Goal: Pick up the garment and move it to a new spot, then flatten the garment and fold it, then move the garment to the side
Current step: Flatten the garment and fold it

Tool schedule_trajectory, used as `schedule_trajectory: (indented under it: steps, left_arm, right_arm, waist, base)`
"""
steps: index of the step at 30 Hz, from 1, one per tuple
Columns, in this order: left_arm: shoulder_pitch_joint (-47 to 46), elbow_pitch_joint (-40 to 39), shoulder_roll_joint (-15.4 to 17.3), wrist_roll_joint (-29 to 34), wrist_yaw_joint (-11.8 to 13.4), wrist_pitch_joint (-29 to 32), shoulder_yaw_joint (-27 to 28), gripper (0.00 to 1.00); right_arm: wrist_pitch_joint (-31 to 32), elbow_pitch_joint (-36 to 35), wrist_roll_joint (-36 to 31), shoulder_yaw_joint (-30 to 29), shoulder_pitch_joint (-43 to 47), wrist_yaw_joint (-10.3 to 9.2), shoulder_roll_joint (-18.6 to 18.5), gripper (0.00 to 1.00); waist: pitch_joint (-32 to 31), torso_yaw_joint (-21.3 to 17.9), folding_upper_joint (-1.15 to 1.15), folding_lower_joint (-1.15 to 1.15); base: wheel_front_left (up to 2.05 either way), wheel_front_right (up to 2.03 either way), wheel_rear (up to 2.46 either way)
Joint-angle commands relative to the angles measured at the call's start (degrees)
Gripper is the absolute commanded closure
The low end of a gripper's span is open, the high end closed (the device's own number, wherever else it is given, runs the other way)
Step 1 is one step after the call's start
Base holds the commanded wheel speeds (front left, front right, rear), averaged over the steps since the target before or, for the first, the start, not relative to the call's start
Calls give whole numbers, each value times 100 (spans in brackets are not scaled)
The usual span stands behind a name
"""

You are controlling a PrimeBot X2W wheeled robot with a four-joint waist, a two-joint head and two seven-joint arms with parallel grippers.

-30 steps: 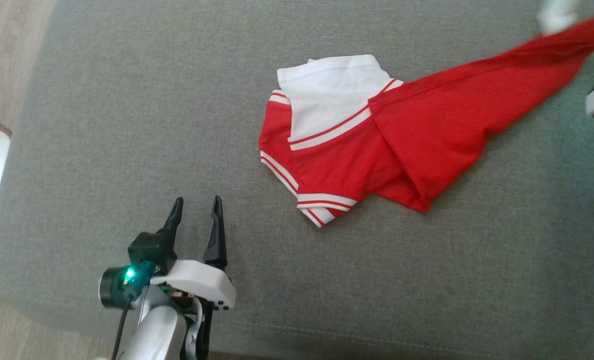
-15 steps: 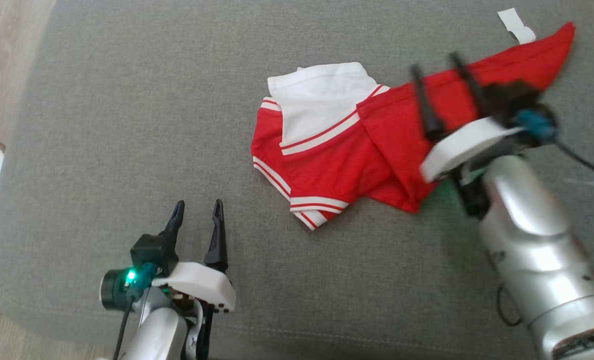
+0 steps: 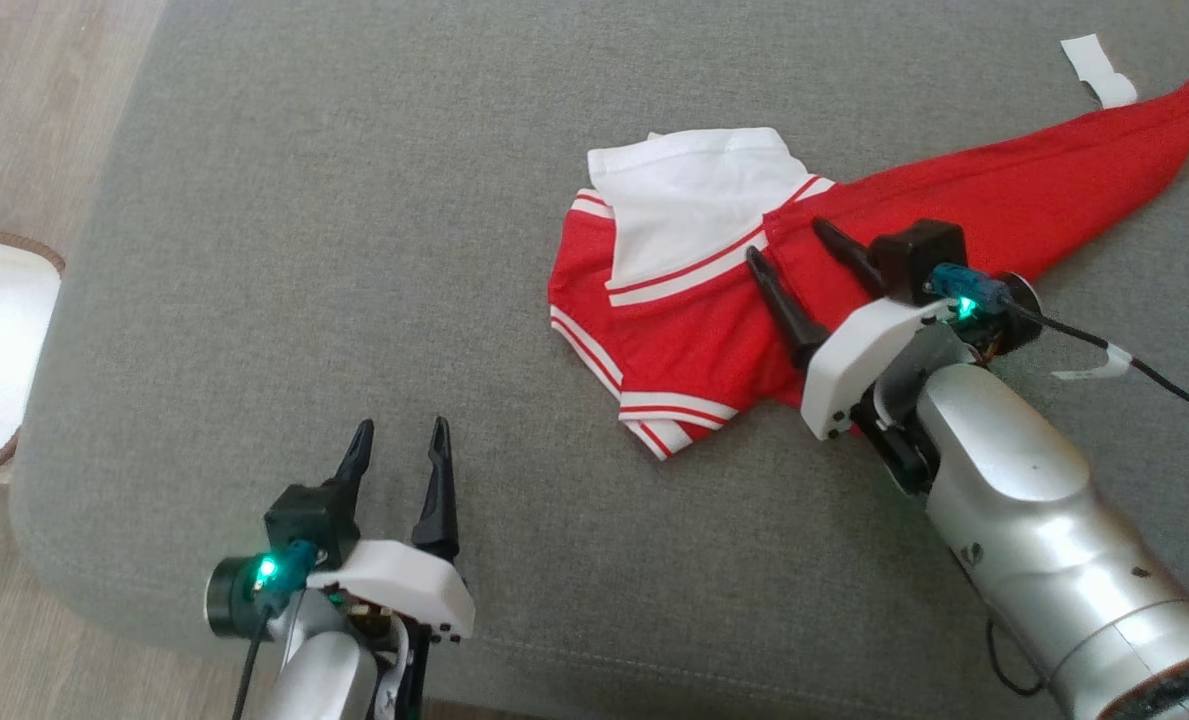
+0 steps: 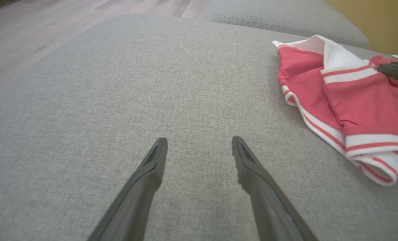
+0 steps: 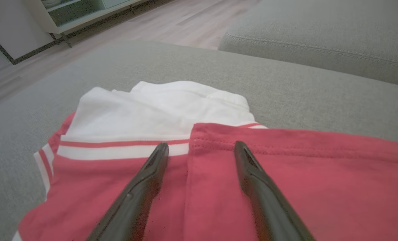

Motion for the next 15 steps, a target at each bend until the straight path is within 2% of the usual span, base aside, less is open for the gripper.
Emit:
schedule_trajectory:
  steps: [1, 8, 9, 10, 11, 12, 15]
  left_arm:
    - [-54, -167, 33, -34, 6, -71, 144, 0]
    - [-114, -201, 33, -77, 33, -71, 87, 0]
    - [-120, -208, 33, -84, 37, -71, 78, 0]
    - [-125, -214, 33, -88, 40, -71, 70, 0]
    - [-129, -217, 33, -91, 41, -71, 65, 0]
    - [-131, -217, 33, -92, 43, -71, 61, 0]
    - [-120, -215, 33, -90, 43, -71, 64, 0]
  right_arm:
    - [5, -69, -6, 64, 30, 37, 34, 0]
    - [-118, 323, -119, -32, -97, 37, 78, 0]
    - [-139, 370, -129, -46, -110, 37, 92, 7]
    - [-165, 416, -131, -67, -123, 37, 108, 18]
    - [-195, 457, -133, -82, -135, 37, 123, 38]
    - [-233, 491, -126, -103, -145, 37, 138, 52]
    - [-330, 578, -113, -140, -168, 37, 172, 73]
  waist:
    - [10, 15, 0, 0]
    - [66, 67, 0, 0]
    - [72, 72, 0, 0]
    - [77, 78, 0, 0]
    - [78, 83, 0, 0]
    - [77, 85, 0, 0]
    - [68, 86, 0, 0]
  base:
    - [0, 0, 0]
    - [0, 0, 0]
    - [0, 0, 0]
    - [0, 0, 0]
    - [0, 0, 0]
    - [0, 0, 0]
    - [0, 0, 0]
